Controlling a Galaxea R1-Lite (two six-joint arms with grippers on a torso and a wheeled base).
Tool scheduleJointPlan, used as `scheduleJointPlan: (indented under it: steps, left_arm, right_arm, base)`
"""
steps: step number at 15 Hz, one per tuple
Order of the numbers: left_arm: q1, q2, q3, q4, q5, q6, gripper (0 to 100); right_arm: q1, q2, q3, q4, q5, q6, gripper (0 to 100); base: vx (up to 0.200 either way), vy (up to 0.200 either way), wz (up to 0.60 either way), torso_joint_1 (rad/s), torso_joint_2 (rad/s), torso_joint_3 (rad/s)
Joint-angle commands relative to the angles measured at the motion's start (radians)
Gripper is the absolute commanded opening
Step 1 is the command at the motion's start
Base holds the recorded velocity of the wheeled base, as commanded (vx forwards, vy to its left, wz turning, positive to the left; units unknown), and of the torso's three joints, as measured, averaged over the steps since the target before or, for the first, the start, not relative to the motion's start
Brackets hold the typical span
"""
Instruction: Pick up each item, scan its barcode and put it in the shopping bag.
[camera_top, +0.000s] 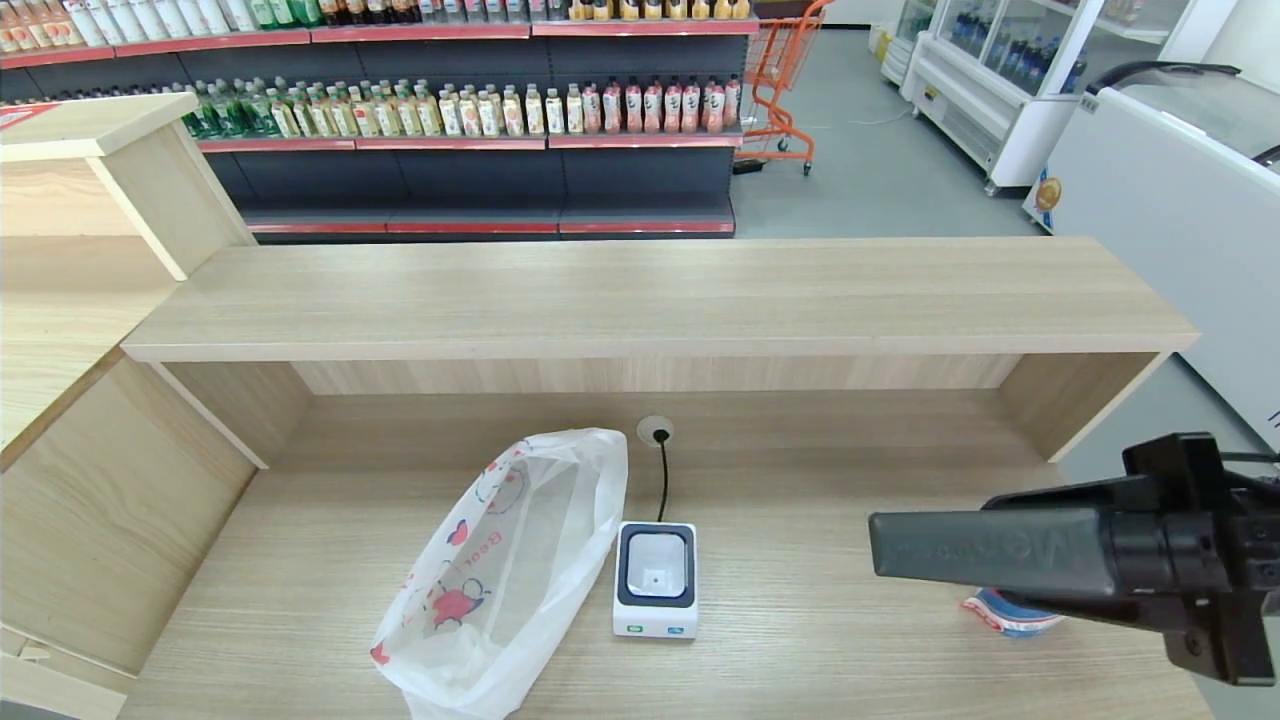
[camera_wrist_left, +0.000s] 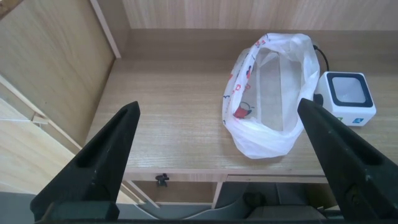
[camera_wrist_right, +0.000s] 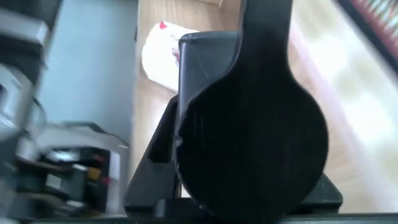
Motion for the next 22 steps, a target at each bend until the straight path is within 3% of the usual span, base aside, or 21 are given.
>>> scheduleJointPlan:
  steps: [1, 4, 6, 7, 10, 22]
  left_arm:
    - [0.0, 0.0, 0.0, 0.0, 0.0, 0.0, 100]
    - [0.0, 0.0, 0.0, 0.0, 0.0, 0.0, 100]
    - [0.0, 0.0, 0.0, 0.0, 0.0, 0.0, 100]
    - [0.0, 0.0, 0.0, 0.0, 0.0, 0.0, 100]
    - [0.0, 0.0, 0.0, 0.0, 0.0, 0.0, 100]
    - [0.0, 0.0, 0.0, 0.0, 0.0, -0.006, 100]
  right_arm:
    - [-0.137, -0.054, 0.004, 0.002, 0.013, 0.352, 0]
    - [-0.215, -0.036, 0.069, 0.008, 0.01, 0.66, 0]
    - [-0.219, -0.026, 0.086, 0.002, 0.002, 1.076, 0]
    - [-0.222, -0.014, 0.092, 0.004, -0.028, 1.165, 0]
    - [-0.22, 0.035, 0.136, 0.01, -0.113, 1.202, 0]
    - [-0.217, 0.013, 0.205, 0.01, -0.12, 1.2, 0]
  base:
    - [0.0, 0.0, 0.0, 0.0, 0.0, 0.0]
    - [0.0, 0.0, 0.0, 0.0, 0.0, 0.0]
    - [0.0, 0.0, 0.0, 0.0, 0.0, 0.0]
    - [0.0, 0.0, 0.0, 0.0, 0.0, 0.0]
    - [0.0, 0.0, 0.0, 0.0, 0.0, 0.0]
    - [-0.017, 0.0, 0.0, 0.0, 0.0, 0.0]
